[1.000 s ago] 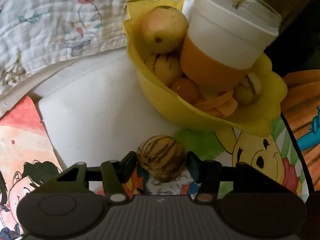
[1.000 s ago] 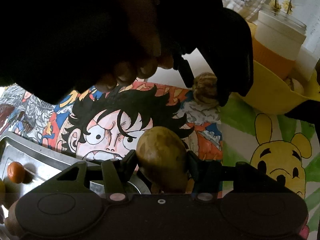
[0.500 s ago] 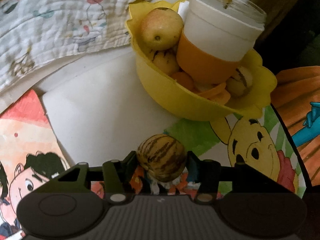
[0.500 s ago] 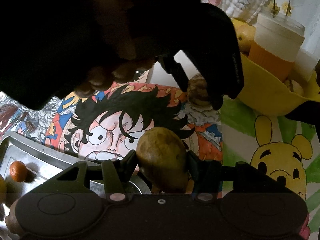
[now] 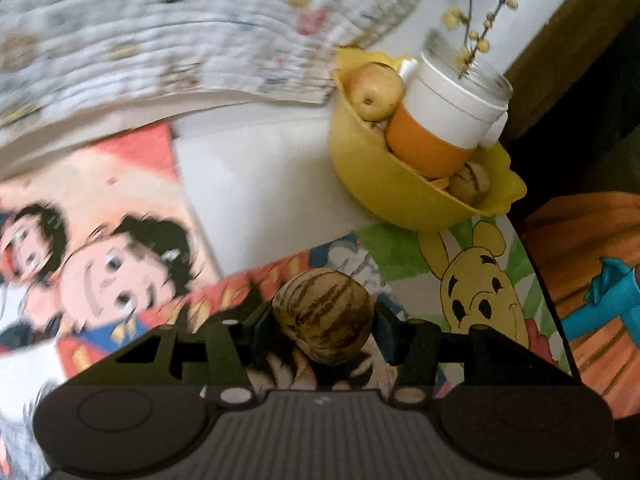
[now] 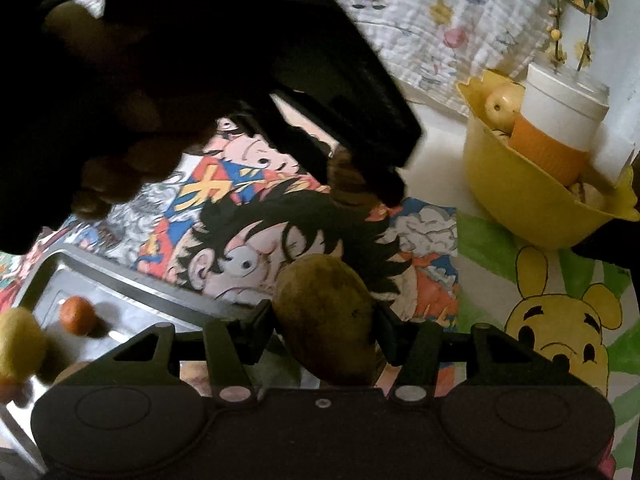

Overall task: Organize fruits
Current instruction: 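Lower the striped fruit onto the tray with the left tool while the right tool lowers the brown oval fruit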

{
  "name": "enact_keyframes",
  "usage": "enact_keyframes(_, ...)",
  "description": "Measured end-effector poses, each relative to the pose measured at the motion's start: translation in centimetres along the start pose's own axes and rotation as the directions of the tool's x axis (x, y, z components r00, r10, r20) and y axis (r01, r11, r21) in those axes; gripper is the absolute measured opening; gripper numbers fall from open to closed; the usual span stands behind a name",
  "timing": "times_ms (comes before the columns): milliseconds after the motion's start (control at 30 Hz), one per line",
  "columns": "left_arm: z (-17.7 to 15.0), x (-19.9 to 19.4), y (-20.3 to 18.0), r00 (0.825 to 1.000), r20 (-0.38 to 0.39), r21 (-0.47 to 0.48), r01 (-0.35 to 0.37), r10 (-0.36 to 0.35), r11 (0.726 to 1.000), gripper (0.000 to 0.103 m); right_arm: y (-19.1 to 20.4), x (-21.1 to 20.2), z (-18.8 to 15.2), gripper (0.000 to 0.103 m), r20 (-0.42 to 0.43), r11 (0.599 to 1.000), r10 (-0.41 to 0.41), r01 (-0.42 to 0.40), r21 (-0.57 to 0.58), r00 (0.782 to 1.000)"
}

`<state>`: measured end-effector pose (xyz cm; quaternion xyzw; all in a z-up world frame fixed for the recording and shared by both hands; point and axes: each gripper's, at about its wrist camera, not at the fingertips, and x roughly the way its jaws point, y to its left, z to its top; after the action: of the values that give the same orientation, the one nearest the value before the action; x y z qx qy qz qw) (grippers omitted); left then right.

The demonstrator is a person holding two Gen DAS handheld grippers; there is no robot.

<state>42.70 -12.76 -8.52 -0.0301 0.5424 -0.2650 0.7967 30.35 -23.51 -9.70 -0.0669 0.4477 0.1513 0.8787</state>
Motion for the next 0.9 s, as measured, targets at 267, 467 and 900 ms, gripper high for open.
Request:
enact_keyframes(267, -4.6, -4.3, 1.8, 0.998, 0.035, -0.133, -0.052, 0.057, 0.99, 0.056, 0.7, -2.0, -2.2, 0.055, 0.001, 0.999, 0.034, -0.034, -0.014, 0.999)
enact_keyframes(467, -9.2, -6.7, 3.0, 0.995, 0.022, -0.201, -0.092, 0.099, 0.975, 0.057, 0.8, -3.1, -3.2, 0.055, 0.003, 0.999, 0.045, -0.045, -0.013, 0.999)
enact_keyframes(900, -15.3, -6.8, 2.8, 0.99, -0.056, -0.261, -0.14, 0.13, 0.955, 0.057, 2.0, -4.8, -5.4, 0.055, -0.025, 0.996, 0.083, -0.083, -0.027, 0.996)
